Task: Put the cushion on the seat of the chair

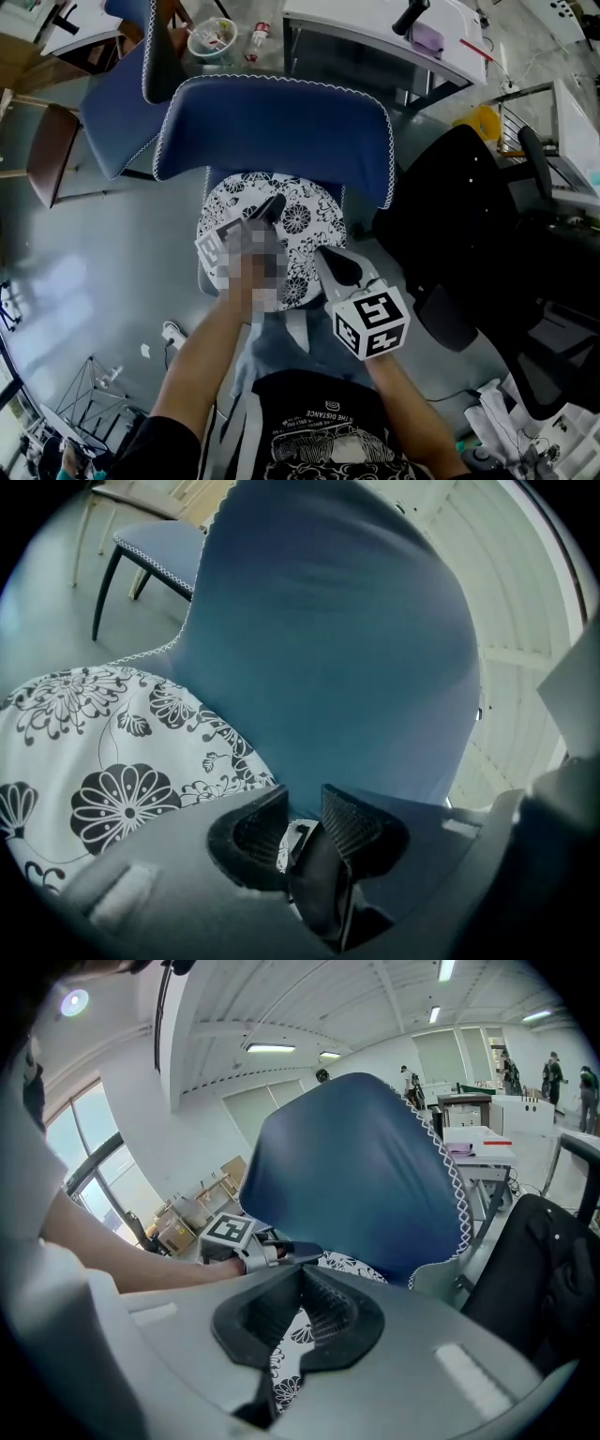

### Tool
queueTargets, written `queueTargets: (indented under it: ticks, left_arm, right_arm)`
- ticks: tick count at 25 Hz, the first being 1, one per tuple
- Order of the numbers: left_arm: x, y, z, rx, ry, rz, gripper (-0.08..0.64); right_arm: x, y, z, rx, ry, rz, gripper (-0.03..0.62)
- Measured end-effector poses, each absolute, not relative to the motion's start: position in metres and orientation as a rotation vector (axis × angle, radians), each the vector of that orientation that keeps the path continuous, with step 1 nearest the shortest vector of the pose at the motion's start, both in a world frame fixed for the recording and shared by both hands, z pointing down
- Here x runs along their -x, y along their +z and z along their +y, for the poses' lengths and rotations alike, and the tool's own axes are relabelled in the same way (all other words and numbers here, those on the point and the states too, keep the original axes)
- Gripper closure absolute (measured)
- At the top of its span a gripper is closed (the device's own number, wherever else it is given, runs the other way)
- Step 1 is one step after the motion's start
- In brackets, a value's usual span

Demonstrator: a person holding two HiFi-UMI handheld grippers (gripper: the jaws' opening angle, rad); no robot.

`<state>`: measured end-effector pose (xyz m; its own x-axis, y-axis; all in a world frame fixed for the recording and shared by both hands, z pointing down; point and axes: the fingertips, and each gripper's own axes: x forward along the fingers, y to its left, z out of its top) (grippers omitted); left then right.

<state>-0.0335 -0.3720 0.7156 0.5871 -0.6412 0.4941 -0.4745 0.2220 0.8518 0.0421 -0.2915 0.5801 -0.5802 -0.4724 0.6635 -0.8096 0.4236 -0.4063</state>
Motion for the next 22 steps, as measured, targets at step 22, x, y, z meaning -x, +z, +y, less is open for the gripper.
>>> queueTargets:
  ticks: [22]
  left_arm:
    - [0.03,0.558,-0.291,-1.923,0.055,-0.926,0.46]
  right_arm:
    - [-0.015,0.515,-0.261,-1.253,0.934,-2.338,0.594]
